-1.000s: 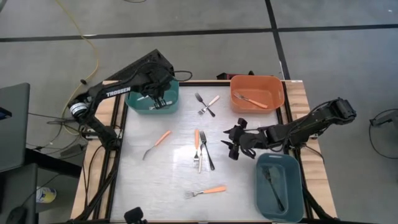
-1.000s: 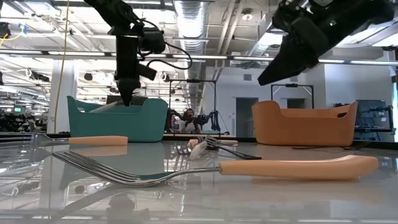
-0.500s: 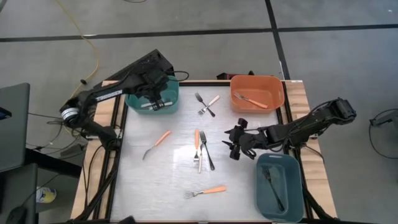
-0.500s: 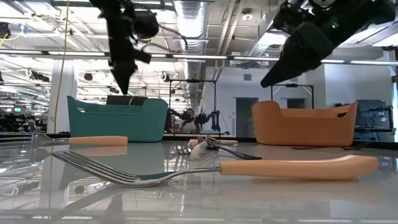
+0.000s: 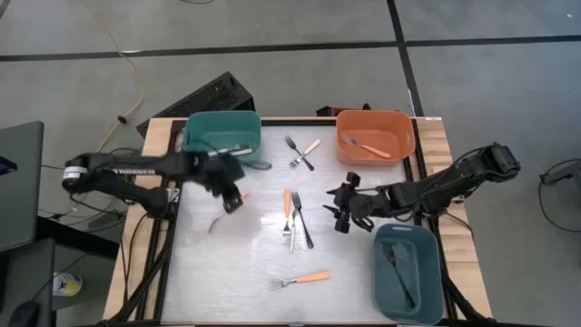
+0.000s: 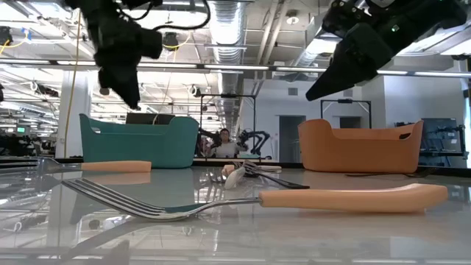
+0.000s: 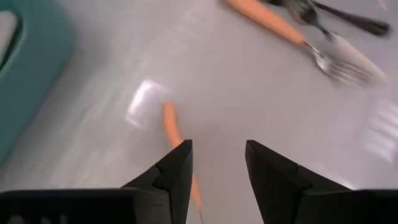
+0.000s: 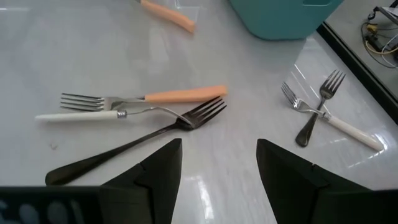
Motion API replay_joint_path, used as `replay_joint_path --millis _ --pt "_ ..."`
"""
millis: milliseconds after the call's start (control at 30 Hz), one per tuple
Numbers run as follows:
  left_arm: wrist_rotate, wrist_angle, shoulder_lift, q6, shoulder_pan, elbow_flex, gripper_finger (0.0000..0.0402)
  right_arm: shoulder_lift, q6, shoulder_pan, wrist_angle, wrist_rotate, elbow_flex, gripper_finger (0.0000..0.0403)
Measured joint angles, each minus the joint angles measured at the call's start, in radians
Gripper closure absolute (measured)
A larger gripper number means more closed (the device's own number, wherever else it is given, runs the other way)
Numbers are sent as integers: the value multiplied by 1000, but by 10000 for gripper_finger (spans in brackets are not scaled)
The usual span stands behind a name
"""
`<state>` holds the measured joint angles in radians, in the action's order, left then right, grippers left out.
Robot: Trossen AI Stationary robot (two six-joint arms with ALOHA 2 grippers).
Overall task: Sort silverware by color (type)
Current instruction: Put the top left orange fork into the orange bin
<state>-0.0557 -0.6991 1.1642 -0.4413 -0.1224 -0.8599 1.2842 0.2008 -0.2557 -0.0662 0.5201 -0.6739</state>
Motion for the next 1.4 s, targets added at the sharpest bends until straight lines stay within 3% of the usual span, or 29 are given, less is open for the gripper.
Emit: replay_joint_path --millis 133,233,633,1033,1267,1400 --pt "-199 56 2 -167 103 77 267 0 0 0 0 0 0 174" --pt "-262 81 2 -256 142 116 267 0 14 0 0 -21 0 174" --pt "-272 194 23 -338 187 211 241 0 37 0 -3 -52 0 174" --pt "-274 260 240 -303 184 210 181 0 55 -7 -19 -52 1 174" --pt "-253 287 329 -299 174 207 183 0 55 -6 -39 -52 1 174" --pt "-229 299 335 -289 174 206 232 0 53 -6 -39 -52 1 174"
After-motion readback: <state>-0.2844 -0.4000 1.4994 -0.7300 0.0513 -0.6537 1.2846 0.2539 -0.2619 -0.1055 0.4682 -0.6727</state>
